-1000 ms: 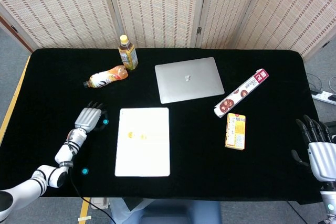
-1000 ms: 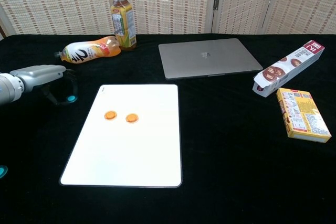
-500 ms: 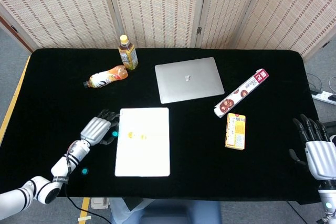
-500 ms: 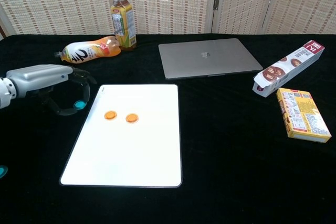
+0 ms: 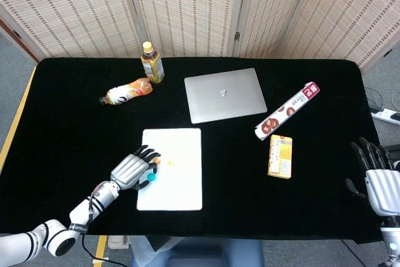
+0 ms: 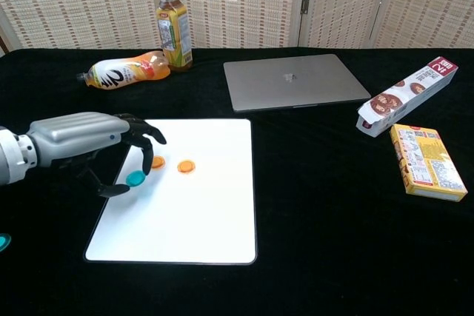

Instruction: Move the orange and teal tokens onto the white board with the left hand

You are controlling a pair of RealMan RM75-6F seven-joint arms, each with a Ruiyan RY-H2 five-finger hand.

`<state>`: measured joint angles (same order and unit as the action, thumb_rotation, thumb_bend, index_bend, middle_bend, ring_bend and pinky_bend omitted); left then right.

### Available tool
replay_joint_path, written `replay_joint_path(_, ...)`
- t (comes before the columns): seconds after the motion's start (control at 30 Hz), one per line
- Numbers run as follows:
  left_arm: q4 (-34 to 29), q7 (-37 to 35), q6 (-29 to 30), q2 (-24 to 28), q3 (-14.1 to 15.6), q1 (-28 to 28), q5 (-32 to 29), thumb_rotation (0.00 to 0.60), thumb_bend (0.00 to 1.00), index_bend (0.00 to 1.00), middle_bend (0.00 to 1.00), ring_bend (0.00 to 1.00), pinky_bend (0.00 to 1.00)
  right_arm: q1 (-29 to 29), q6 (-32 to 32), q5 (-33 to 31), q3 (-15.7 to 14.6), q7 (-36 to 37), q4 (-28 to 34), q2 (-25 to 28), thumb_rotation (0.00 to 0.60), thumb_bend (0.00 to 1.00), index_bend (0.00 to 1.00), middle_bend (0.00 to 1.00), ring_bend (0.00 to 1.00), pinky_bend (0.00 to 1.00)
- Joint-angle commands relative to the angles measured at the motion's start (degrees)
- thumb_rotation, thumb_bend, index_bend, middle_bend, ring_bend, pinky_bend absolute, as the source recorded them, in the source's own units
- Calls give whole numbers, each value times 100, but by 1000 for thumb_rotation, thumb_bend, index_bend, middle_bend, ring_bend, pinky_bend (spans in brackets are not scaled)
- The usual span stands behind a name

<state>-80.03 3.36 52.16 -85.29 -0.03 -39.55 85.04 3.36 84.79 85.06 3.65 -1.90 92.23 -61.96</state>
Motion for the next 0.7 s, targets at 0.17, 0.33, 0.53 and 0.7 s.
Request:
replay_joint_path(0.17, -13, 216, -46, -111, 18, -29, -27, 600, 421, 536, 183, 102, 0, -2, -4, -2, -2, 14, -11, 0, 600, 377, 0, 0, 18, 0)
replay_joint_path(0.33, -66, 369, -144, -136, 36, -37, -134, 600, 412, 463, 182, 83, 0, 5, -26, -21, 2, 10, -13, -4, 600, 377, 0, 0, 18, 0)
replay_joint_path(0.53, -158, 455, -15, -76, 57, 33, -129, 600, 333, 362, 167, 66, 0, 10, -16, -9, 8, -9, 4, 4, 600, 377, 0, 0, 19, 0)
replay_joint_path(0.7, -329, 377, 196, 157, 126, 134, 8, 600, 333, 381, 167, 66, 0, 16, -7, 12, 9, -28, 27, 8, 600, 377, 0, 0, 19, 0)
